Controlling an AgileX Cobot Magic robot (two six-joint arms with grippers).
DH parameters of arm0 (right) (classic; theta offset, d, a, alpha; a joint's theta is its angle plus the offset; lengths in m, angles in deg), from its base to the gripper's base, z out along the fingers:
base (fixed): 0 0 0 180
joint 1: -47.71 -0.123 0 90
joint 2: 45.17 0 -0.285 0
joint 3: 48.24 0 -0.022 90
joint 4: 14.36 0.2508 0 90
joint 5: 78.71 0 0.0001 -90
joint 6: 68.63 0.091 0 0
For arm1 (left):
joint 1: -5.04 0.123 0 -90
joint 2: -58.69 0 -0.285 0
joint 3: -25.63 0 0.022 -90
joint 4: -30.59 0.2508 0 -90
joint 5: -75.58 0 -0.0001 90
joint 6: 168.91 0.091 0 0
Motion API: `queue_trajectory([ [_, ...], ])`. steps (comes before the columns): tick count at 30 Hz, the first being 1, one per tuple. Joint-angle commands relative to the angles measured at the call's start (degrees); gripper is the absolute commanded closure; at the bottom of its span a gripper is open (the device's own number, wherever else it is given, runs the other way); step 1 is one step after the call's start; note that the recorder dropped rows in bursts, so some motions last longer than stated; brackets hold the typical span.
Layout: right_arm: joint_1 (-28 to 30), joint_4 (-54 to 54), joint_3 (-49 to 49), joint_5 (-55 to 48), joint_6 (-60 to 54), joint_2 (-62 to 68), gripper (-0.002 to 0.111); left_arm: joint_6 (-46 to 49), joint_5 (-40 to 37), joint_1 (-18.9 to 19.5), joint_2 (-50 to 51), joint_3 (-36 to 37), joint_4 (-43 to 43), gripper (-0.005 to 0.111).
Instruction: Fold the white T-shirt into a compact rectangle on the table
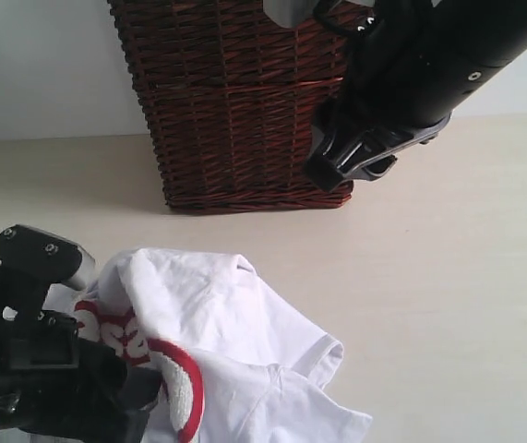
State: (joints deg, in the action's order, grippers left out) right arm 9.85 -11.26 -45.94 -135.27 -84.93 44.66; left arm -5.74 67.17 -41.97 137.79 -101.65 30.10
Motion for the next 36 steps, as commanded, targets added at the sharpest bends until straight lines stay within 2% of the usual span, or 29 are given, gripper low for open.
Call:
queue_trajectory([
  [1,0.34,1.19,0.25,-0.05,-0.44,-0.50,0.060,2.08,-5.33,-1.44,3.62,0.50,-0.35,0.051],
  [6,0.34,1.31,0.25,0.04,-0.44,-0.50,0.060,2.63,-2.27,-5.55,4.90,1.31,-0.35,0.051],
  [11,0.34,1.31,0.25,-0.06,-0.44,-0.50,0.060,2.82,11.50,-11.10,7.37,1.08,-0.35,0.051],
  [17,0.34,1.31,0.25,-0.44,-0.44,-0.50,0.060,0.94,16.52,-11.76,17.67,-2.57,-0.35,0.051],
  [23,0.34,1.31,0.25,-0.44,-0.44,-0.50,0.060,1.75,20.30,-11.76,23.32,-10.55,0.48,0.051],
  [25,0.34,1.31,0.25,-0.44,-0.44,-0.50,0.060,1.75,19.03,-11.76,23.41,-13.73,1.13,0.051],
  [28,0.34,1.31,0.25,-0.44,-0.44,-0.50,0.060,1.75,12.85,-11.87,23.18,-16.77,3.08,0.051],
  [30,0.34,1.31,0.25,-0.44,-0.44,-0.50,0.060,1.75,8.98,-11.87,22.30,-16.97,3.31,0.051],
  [34,0.34,1.31,0.25,-0.44,-0.44,-0.50,0.060,4.25,-4.56,-11.87,18.03,-16.68,4.74,0.051],
  [36,0.34,1.31,0.25,-0.57,-0.44,-0.50,0.060,4.23,-7.62,-11.87,15.02,-15.28,4.74,0.051],
])
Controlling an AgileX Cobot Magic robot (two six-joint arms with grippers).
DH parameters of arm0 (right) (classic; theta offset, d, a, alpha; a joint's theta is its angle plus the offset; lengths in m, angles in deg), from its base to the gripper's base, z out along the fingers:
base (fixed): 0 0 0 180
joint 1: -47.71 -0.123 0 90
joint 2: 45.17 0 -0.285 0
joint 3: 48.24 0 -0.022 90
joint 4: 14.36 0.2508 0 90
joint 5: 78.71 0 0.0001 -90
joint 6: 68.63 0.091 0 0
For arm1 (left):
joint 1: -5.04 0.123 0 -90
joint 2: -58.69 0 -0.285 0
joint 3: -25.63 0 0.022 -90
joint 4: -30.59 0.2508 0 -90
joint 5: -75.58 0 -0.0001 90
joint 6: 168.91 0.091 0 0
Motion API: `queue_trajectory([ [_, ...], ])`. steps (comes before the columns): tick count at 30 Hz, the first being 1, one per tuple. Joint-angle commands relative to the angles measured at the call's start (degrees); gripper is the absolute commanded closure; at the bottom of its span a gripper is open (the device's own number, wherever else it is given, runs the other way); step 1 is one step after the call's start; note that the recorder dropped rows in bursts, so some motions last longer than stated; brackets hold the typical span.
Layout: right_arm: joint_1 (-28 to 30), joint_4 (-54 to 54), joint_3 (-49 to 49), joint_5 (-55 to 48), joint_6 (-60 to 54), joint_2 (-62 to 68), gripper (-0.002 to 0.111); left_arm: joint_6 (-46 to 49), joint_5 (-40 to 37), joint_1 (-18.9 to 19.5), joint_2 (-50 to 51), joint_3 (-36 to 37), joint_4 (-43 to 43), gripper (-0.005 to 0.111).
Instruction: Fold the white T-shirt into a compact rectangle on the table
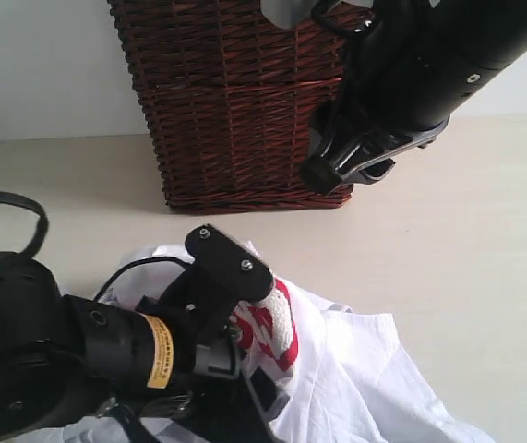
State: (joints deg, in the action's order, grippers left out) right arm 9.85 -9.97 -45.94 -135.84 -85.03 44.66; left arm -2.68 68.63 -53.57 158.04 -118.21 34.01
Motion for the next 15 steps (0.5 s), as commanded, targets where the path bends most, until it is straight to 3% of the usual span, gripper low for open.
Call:
queue_trajectory([
  [1,0.34,0.02,0.25,-0.15,-0.34,-0.50,0.060,1.05,-9.63,-0.27,-7.04,2.49,0.60,0.051],
  [6,0.34,0.02,0.25,-1.38,-0.34,-0.60,0.060,0.32,-12.06,-0.27,-13.82,9.73,0.16,0.052],
  [10,0.34,0.02,0.25,-1.23,-0.34,-0.60,0.060,-0.57,-3.11,-0.27,-11.64,13.27,0.26,0.063],
  [12,0.34,0.02,0.25,-1.38,-0.34,-0.60,0.060,-0.66,1.51,1.09,-8.71,13.14,0.42,0.065],
  [15,0.34,0.02,0.62,-1.50,-0.34,-0.60,0.060,-1.21,5.39,5.79,-2.96,11.19,0.42,0.057],
])
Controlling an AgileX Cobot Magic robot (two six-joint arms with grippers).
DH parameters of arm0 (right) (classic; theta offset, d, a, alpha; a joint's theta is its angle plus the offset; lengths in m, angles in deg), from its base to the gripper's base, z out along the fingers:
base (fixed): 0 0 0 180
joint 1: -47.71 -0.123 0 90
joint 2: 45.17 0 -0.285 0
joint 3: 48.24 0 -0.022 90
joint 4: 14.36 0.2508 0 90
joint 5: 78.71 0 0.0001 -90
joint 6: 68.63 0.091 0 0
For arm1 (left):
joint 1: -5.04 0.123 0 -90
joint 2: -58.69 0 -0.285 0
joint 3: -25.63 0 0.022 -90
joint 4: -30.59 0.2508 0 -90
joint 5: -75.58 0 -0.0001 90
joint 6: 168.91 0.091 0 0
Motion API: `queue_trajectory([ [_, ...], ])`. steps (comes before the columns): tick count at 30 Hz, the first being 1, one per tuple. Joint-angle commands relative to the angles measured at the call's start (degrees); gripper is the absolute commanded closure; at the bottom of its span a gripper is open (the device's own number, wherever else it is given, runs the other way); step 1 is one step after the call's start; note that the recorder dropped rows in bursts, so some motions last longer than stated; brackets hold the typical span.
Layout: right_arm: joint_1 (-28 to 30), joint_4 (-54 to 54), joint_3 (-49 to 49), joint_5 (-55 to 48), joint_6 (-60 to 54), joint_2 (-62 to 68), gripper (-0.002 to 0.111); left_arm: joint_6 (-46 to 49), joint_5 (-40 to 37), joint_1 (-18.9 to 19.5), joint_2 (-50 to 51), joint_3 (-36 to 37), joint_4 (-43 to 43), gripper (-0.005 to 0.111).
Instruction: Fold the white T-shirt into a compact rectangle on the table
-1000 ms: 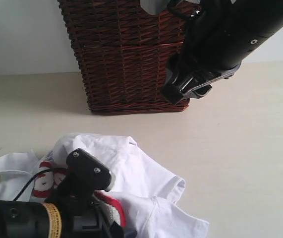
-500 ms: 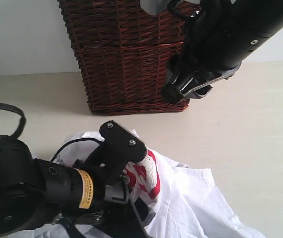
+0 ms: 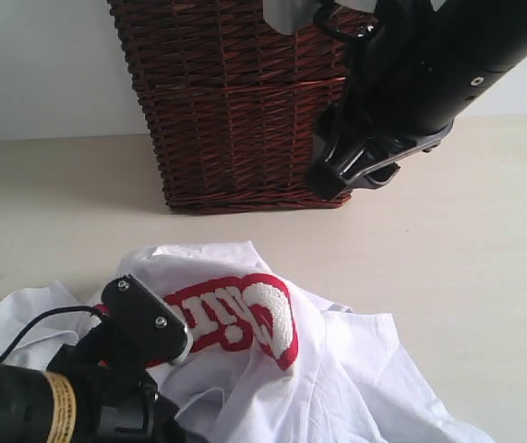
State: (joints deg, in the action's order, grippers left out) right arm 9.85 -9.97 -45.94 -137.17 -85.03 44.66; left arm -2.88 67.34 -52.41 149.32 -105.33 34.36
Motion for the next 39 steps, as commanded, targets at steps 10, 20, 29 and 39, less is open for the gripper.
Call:
queue_trajectory([
  [10,0.34,0.17,1.32,1.52,-0.38,-0.60,0.060,5.45,5.23,10.40,14.55,-3.14,0.29,0.072],
  [20,0.34,-0.06,1.32,1.51,-0.38,-0.60,0.060,9.23,-3.82,10.68,6.31,-3.14,0.58,0.107],
  [29,0.34,-0.06,1.32,1.37,-0.38,-0.60,0.060,-0.86,-20.67,10.68,-7.90,-4.91,7.30,0.107],
  [39,0.34,-0.31,1.32,1.13,0.02,-0.60,0.060,2.90,-51.87,10.68,-18.04,-23.06,11.65,0.107],
])
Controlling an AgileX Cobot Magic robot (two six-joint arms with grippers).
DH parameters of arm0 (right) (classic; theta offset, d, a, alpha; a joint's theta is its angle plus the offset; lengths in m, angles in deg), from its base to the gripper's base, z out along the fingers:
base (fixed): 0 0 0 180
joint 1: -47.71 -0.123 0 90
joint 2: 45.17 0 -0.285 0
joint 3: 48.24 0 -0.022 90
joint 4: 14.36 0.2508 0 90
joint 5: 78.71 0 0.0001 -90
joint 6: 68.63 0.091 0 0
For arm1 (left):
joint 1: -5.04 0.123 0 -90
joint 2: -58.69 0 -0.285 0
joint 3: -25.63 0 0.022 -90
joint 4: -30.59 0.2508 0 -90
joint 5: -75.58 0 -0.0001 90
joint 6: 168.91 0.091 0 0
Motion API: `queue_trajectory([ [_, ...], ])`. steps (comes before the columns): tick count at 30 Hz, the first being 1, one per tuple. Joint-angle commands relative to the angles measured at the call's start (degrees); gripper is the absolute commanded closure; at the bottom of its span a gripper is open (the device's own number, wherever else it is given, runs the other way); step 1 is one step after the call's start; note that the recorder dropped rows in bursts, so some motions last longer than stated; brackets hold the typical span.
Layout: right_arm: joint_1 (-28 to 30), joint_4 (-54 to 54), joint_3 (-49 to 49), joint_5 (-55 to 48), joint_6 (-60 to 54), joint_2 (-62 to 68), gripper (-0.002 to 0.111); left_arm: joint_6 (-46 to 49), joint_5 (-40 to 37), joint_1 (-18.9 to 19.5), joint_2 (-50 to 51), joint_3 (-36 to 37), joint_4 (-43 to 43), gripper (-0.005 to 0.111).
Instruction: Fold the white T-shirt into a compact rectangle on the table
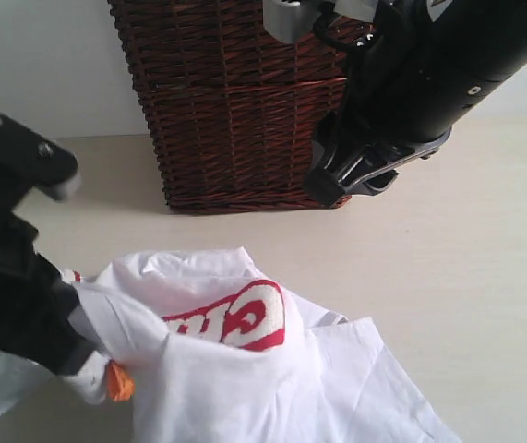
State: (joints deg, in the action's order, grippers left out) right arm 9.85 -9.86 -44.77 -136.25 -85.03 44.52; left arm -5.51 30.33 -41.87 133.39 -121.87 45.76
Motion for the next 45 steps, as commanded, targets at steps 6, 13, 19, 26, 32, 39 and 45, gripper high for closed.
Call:
queue_trajectory([
  [6,0.34,-0.69,0.14,0.05,0.02,-0.58,0.060,15.47,-24.72,0.28,-3.23,-8.48,-0.34,0.107],
  [13,0.34,-0.59,0.27,-0.95,0.13,-0.58,0.060,26.71,-24.72,0.28,-3.48,-6.92,-13.08,0.107],
  [19,0.34,-0.70,0.39,-0.95,0.25,0.28,0.060,34.63,-24.72,0.28,-3.48,0.96,-26.34,0.107],
  [26,0.34,-7.88,3.94,4.55,6.82,4.12,0.060,28.47,-24.72,0.28,-3.48,10.58,-15.17,0.107],
  [32,0.34,-7.93,4.23,8.59,7.91,11.73,0.063,17.40,-24.72,0.28,-3.48,11.46,-2.83,0.107],
  [39,0.34,1.52,4.23,15.69,-0.22,25.30,0.103,16.25,-24.72,0.28,-3.57,11.46,-4.43,0.066],
  [45,0.34,0.85,4.23,17.09,-0.43,35.90,0.108,15.20,-24.72,0.28,-3.57,11.46,-5.42,0.052],
])
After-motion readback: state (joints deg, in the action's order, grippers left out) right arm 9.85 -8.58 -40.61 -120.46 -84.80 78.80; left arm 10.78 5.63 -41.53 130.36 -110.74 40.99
